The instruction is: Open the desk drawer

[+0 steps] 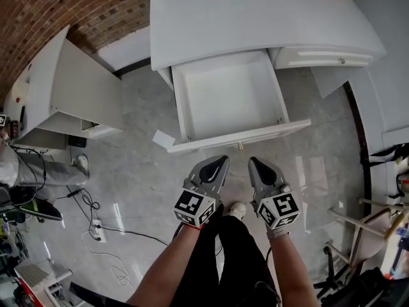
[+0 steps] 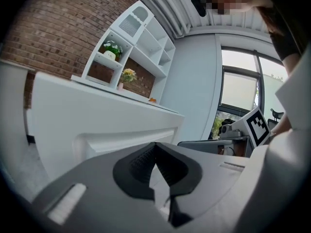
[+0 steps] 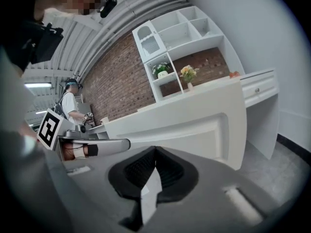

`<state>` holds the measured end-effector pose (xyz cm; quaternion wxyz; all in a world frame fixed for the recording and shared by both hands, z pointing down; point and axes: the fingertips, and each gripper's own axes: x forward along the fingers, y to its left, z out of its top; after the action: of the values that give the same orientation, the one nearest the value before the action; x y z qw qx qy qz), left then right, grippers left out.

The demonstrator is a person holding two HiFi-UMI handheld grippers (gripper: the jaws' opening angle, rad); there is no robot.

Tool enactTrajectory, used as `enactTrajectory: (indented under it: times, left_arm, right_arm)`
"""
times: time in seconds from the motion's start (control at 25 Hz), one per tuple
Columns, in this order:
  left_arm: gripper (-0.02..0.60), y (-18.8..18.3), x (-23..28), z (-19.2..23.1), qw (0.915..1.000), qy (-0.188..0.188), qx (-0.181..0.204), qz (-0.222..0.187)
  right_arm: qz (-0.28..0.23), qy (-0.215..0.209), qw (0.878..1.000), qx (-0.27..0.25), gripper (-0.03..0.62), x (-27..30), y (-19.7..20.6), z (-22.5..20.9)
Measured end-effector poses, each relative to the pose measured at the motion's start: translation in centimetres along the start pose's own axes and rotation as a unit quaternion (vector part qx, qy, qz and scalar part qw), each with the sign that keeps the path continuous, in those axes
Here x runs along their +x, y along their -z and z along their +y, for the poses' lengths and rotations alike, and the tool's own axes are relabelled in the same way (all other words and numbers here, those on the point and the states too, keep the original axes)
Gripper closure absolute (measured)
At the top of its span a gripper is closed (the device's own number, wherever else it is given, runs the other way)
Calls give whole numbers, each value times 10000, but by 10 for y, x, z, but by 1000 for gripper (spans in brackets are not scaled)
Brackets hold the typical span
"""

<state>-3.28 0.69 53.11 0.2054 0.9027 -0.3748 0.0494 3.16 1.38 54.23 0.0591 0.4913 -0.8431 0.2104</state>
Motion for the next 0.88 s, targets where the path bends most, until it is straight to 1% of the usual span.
enactTrajectory:
  times: [0.12, 0.2, 0.32, 0.48, 0.72, 0.88]
  left_arm:
    - [580, -19, -7, -7, 9997, 44, 237, -27]
    - [580, -35, -10, -11, 9994, 67, 328, -79]
    - [580, -63, -15, -14, 9994, 32, 286, -203]
    - [580, -95, -24, -21, 9992, 22, 199, -358]
    - [580, -141, -40, -34, 9978, 108, 298, -579]
    - [580, -169, -56, -42, 9967, 31, 341, -738]
  right_arm:
    - [-59, -19, 10000, -44, 591, -8, -21, -2]
    - [-140, -70, 9998, -134, 591, -12, -41, 0]
    - [-212, -191, 9992, -285, 591, -18, -72, 8]
    - [-223, -273, 9984, -443, 591, -27, -103, 20]
    - [-323, -445, 9964, -648, 591, -41, -140, 41]
    - [-457, -544, 9944, -788, 591, -58, -166, 56]
